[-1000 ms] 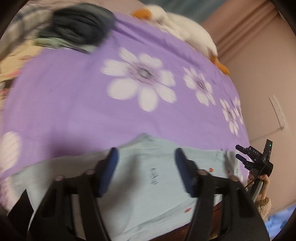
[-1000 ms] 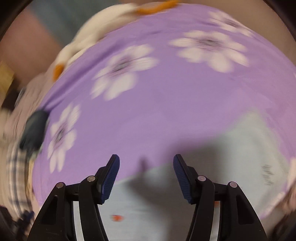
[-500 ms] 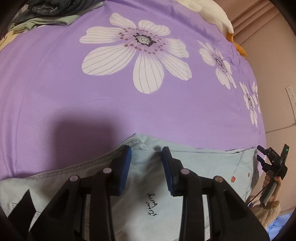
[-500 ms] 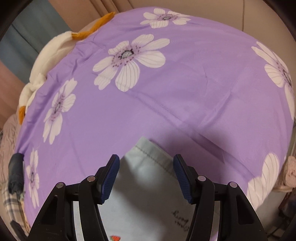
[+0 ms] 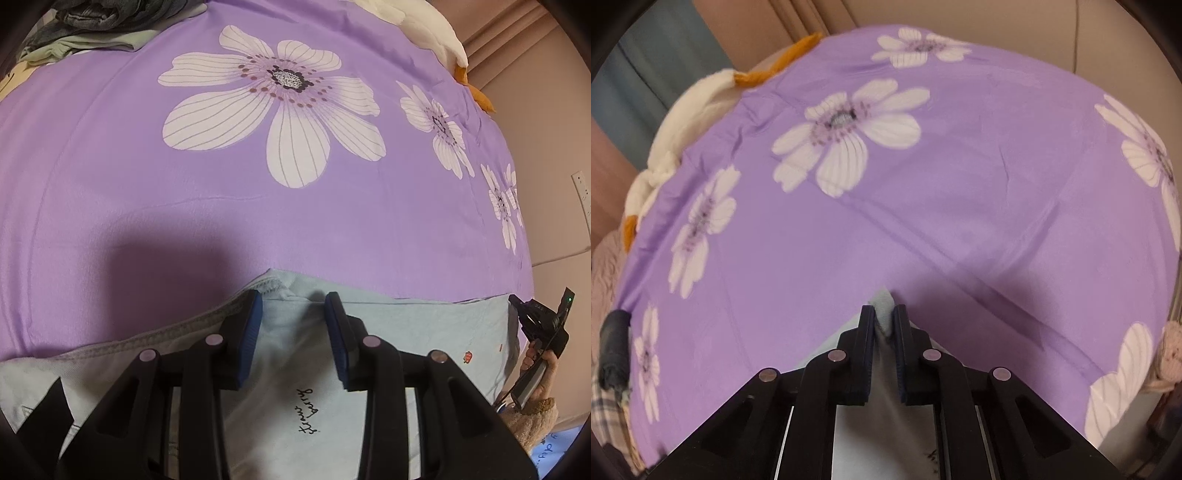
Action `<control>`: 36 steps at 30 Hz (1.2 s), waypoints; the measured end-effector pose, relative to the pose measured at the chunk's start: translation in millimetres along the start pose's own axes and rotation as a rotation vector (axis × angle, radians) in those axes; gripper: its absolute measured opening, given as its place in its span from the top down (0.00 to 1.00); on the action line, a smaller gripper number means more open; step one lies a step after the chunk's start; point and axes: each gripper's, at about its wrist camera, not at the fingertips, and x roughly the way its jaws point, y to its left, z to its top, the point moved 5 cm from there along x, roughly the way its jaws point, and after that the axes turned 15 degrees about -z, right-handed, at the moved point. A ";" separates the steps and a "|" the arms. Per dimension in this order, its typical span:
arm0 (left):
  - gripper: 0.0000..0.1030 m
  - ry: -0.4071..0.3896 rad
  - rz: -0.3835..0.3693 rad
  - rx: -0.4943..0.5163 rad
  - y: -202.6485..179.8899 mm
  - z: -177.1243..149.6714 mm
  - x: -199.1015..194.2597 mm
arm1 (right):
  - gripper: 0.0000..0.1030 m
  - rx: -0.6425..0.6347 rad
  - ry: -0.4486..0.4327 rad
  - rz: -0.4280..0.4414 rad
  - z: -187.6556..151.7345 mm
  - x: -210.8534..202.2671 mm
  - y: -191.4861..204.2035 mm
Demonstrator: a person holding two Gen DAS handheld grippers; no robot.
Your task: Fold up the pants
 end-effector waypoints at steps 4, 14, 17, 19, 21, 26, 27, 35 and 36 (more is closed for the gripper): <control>0.59 -0.011 -0.005 0.014 -3.7 -2.3 -2.9 | 0.92 -0.025 -0.015 -0.025 0.3 -0.2 3.2; 0.35 -0.007 -0.116 0.020 -41.4 -57.4 -48.1 | 0.42 0.026 -0.020 0.031 -24.0 -48.5 -51.8; 0.35 0.057 -0.145 0.008 -47.5 -83.9 -42.0 | 0.42 0.059 0.015 0.047 -41.7 -48.4 -72.8; 0.36 0.083 -0.137 0.009 -49.0 -98.4 -37.0 | 0.43 0.067 0.033 0.031 -51.6 -44.3 -83.2; 0.36 0.106 -0.123 0.018 -50.7 -108.1 -31.6 | 0.55 0.065 0.030 0.036 -57.6 -40.9 -87.1; 0.36 0.131 -0.114 0.016 -50.0 -120.3 -23.4 | 0.88 0.048 -0.036 -0.001 -60.4 -50.7 -90.7; 0.36 0.131 -0.110 0.019 -49.5 -121.8 -22.3 | 0.90 0.054 -0.047 0.006 -60.1 -53.6 -92.0; 0.35 0.109 -0.091 0.007 -41.6 -127.3 -18.6 | 0.91 0.057 -0.018 -0.028 -68.8 -34.5 -99.3; 0.35 0.104 -0.090 0.010 -41.2 -127.6 -18.1 | 0.91 0.055 -0.023 -0.027 -69.6 -34.3 -99.6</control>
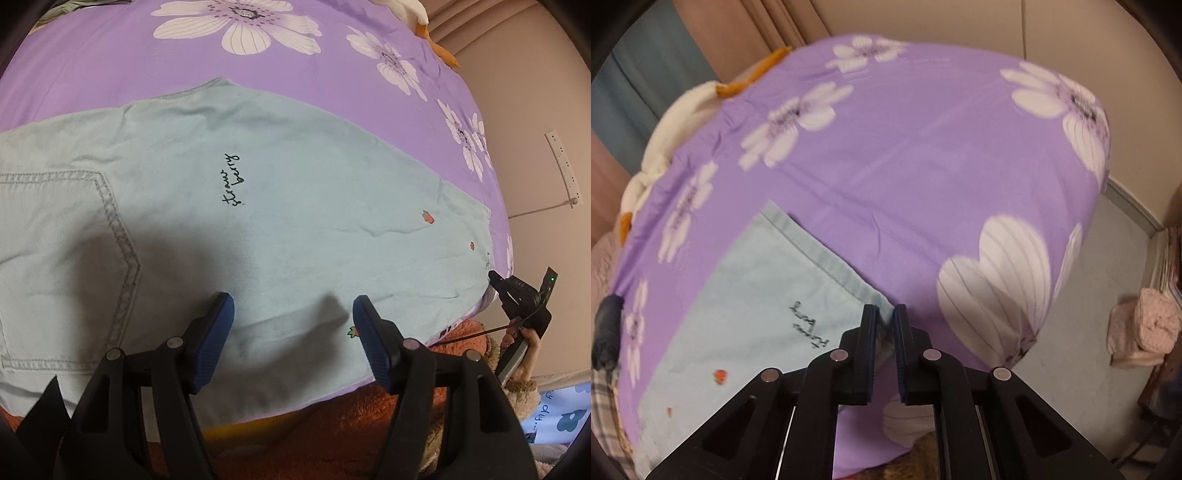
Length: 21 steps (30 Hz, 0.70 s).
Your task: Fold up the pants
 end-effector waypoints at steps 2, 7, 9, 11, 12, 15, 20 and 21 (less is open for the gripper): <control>0.35 -0.010 -0.006 0.003 0.8 -0.5 0.2 | 0.91 -0.006 -0.003 0.002 -1.2 0.9 -0.9; 0.35 -0.046 -0.042 0.002 4.1 -2.1 -2.3 | 0.91 -0.014 -0.021 0.010 -3.8 2.9 -2.3; 0.35 -0.063 -0.057 -0.003 5.6 -3.4 -4.3 | 0.91 -0.005 -0.025 0.023 -4.8 3.8 -4.0; 0.35 -0.082 -0.073 0.002 6.2 -5.1 -6.2 | 0.91 -0.003 -0.031 0.033 -5.8 3.8 -4.6; 0.35 -0.090 -0.078 0.007 6.1 -6.1 -6.7 | 0.91 -0.003 -0.034 0.037 -6.2 3.9 -5.0; 0.35 -0.107 -0.086 0.031 5.0 -8.7 -7.4 | 0.91 -0.010 -0.049 0.036 -7.7 3.4 -4.4; 0.35 -0.113 -0.093 0.033 4.4 -8.2 -6.9 | 0.91 -0.019 -0.073 0.011 -9.0 1.9 -1.5; 0.35 -0.113 -0.098 0.032 4.8 -8.1 -7.2 | 0.91 -0.016 -0.073 0.011 -9.0 1.9 -1.5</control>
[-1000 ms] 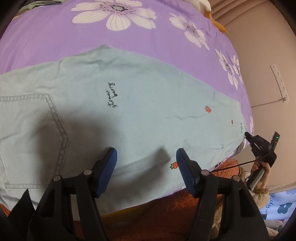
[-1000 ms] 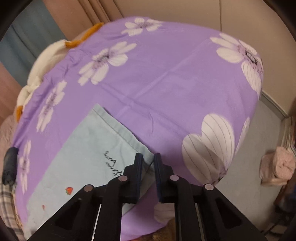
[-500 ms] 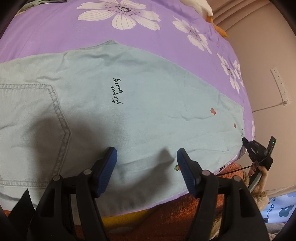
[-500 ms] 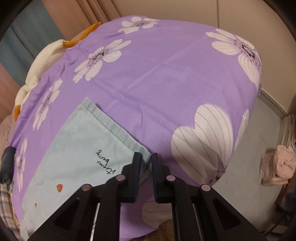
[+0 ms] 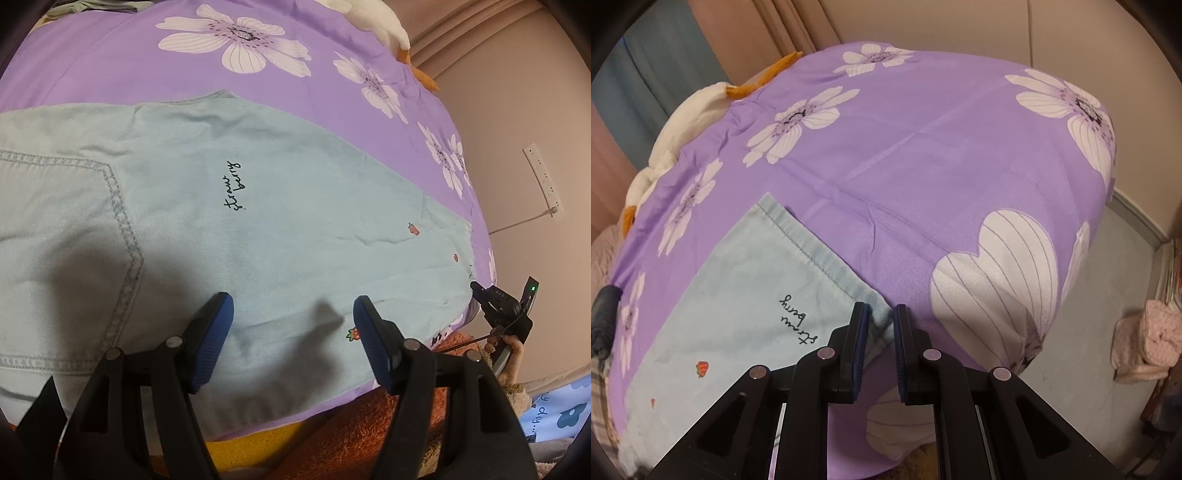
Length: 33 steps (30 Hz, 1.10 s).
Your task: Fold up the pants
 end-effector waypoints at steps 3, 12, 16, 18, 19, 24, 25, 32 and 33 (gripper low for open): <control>0.35 -0.005 -0.018 -0.008 2.1 0.1 -1.7 | 0.91 0.006 0.002 0.003 0.4 0.5 -0.4; 0.35 -0.018 -0.023 0.013 1.6 -2.1 -3.3 | 0.91 0.007 0.003 0.005 1.3 1.5 -0.1; 0.35 -0.018 -0.023 0.013 1.3 -2.2 -3.2 | 0.91 0.006 0.003 0.001 0.8 1.1 0.5; 0.35 -0.019 -0.026 0.009 1.7 -2.1 -3.4 | 0.90 0.006 0.003 0.000 0.4 0.8 0.5; 0.35 -0.019 -0.029 0.008 2.0 -2.2 -3.7 | 0.90 0.006 0.003 0.000 0.3 0.7 0.6; 0.35 -0.023 -0.034 0.005 2.4 -1.6 -3.8 | 0.90 0.003 0.000 -0.010 -0.2 0.5 1.6; 0.35 -0.024 -0.035 0.005 2.4 -1.5 -4.0 | 0.90 0.002 -0.001 -0.011 -0.3 0.5 1.7; 0.35 -0.031 -0.045 0.011 3.1 -2.4 -4.8 | 0.89 0.006 0.001 -0.005 0.0 1.0 1.8; 0.35 -0.032 -0.047 0.009 3.1 -1.9 -4.5 | 0.89 0.007 0.002 -0.004 0.3 1.3 1.6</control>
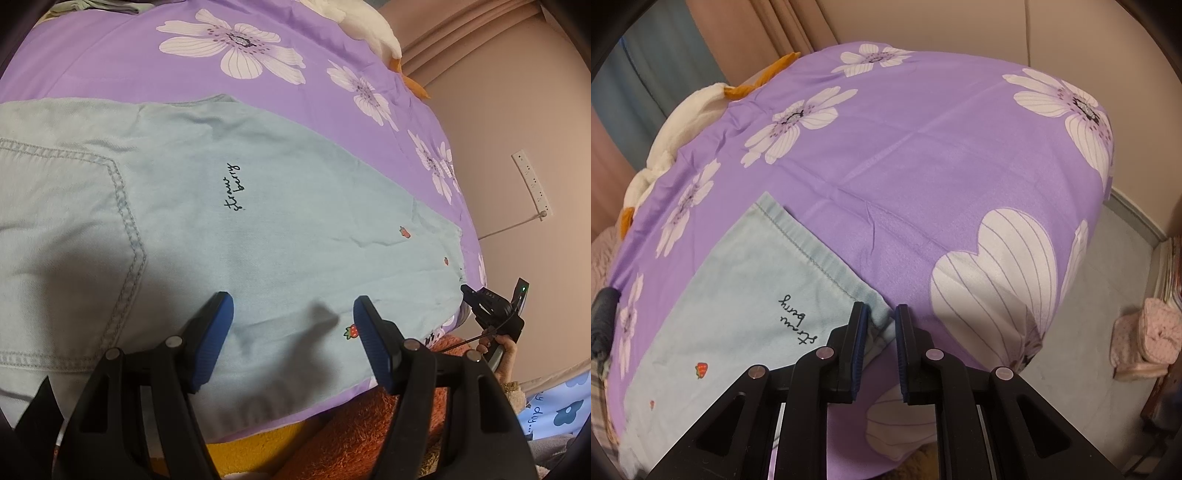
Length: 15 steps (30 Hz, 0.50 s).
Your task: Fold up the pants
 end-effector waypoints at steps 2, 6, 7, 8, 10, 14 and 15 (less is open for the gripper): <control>0.35 -0.002 -0.007 -0.005 0.4 0.3 -0.3 | 0.89 0.002 0.001 0.002 0.5 0.4 -0.4; 0.35 -0.008 -0.022 -0.014 1.2 -0.1 -1.6 | 0.87 0.006 0.004 0.009 0.3 0.5 -1.5; 0.35 -0.009 -0.027 -0.016 1.7 -0.6 -2.4 | 0.86 0.005 0.005 0.010 0.2 0.7 -1.3; 0.35 -0.010 -0.028 -0.018 1.2 -1.1 -2.6 | 0.86 0.005 0.003 0.010 0.3 0.7 -1.7; 0.35 -0.013 -0.028 -0.025 1.0 -1.2 -3.3 | 0.86 0.006 0.004 0.011 0.2 0.7 -1.8; 0.35 -0.013 -0.003 -0.015 -4.9 -2.9 -4.0 | 0.86 0.007 0.003 0.012 1.0 1.2 -2.0; 0.37 -0.014 0.013 -0.006 -8.5 -2.7 -4.5 | 0.86 0.007 0.003 0.012 1.0 1.1 -1.9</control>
